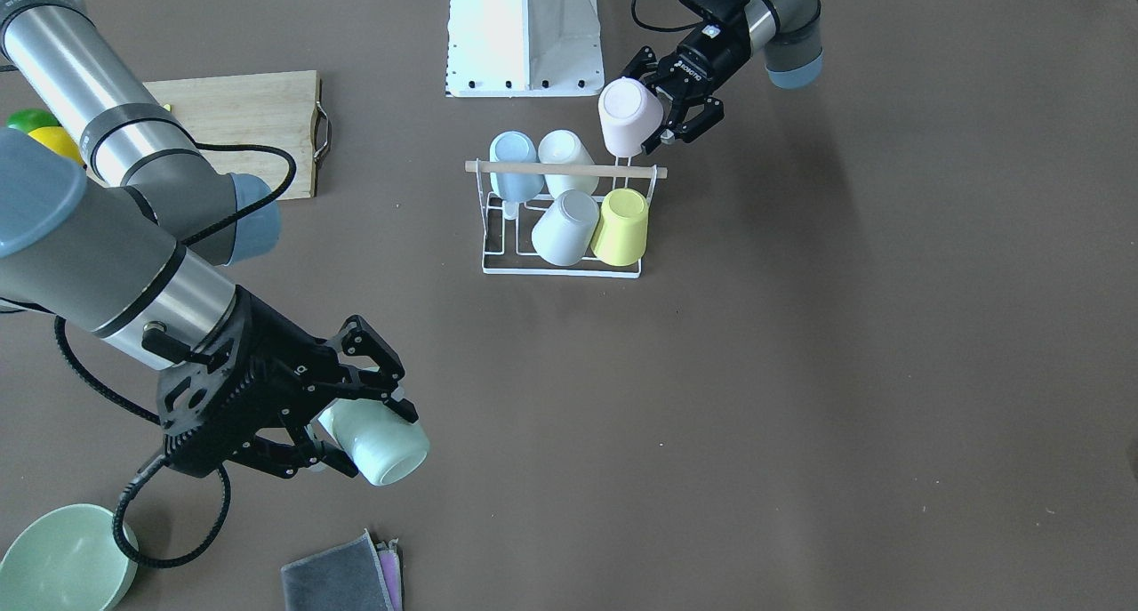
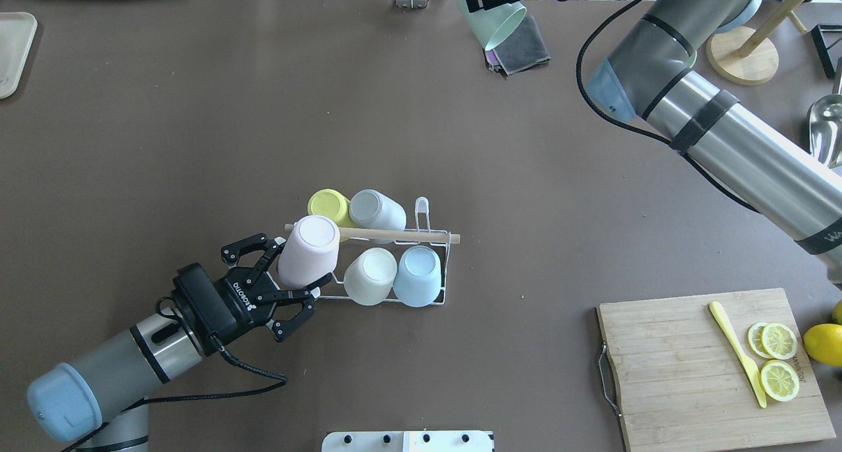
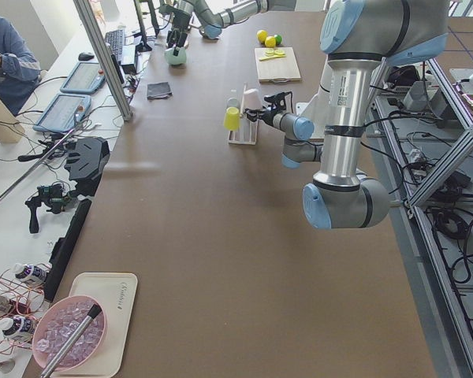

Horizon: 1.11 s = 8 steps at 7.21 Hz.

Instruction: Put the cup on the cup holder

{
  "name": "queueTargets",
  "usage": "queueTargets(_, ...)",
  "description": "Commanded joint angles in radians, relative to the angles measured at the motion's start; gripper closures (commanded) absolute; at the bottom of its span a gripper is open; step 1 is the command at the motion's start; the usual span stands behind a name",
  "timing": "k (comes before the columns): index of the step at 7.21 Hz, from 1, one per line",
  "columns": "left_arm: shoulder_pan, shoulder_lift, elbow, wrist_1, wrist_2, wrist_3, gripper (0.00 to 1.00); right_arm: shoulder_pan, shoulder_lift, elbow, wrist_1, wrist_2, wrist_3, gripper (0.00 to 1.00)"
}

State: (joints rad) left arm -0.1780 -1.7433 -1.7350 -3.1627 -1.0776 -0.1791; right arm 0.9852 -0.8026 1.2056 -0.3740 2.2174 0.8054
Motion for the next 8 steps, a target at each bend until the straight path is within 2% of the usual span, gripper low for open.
queueTargets(1,0.0,-0.013,0.018,0.001,0.001,0.0,0.32,-0.094,-0.046,-0.017,0.281,-0.092,0.072,1.0)
queueTargets(3,0.0,-0.012,0.019,0.0,-0.001,0.001,0.2,-0.161,-0.049,-0.035,0.482,-0.11,0.077,1.0)
queueTargets(4,0.0,-0.01,0.015,-0.002,-0.001,0.001,0.08,-0.21,-0.05,-0.046,0.547,-0.122,0.086,1.0)
queueTargets(5,0.0,-0.008,0.012,-0.005,-0.001,0.001,0.04,-0.252,-0.047,-0.05,0.599,-0.123,0.089,1.0)
queueTargets(7,0.0,-0.002,0.009,-0.023,-0.001,0.001,0.03,-0.315,-0.058,-0.069,0.741,-0.146,0.09,1.0)
queueTargets(8,0.0,0.001,0.005,-0.048,-0.001,0.003,0.03,-0.319,-0.058,-0.073,0.768,-0.146,0.09,1.0)
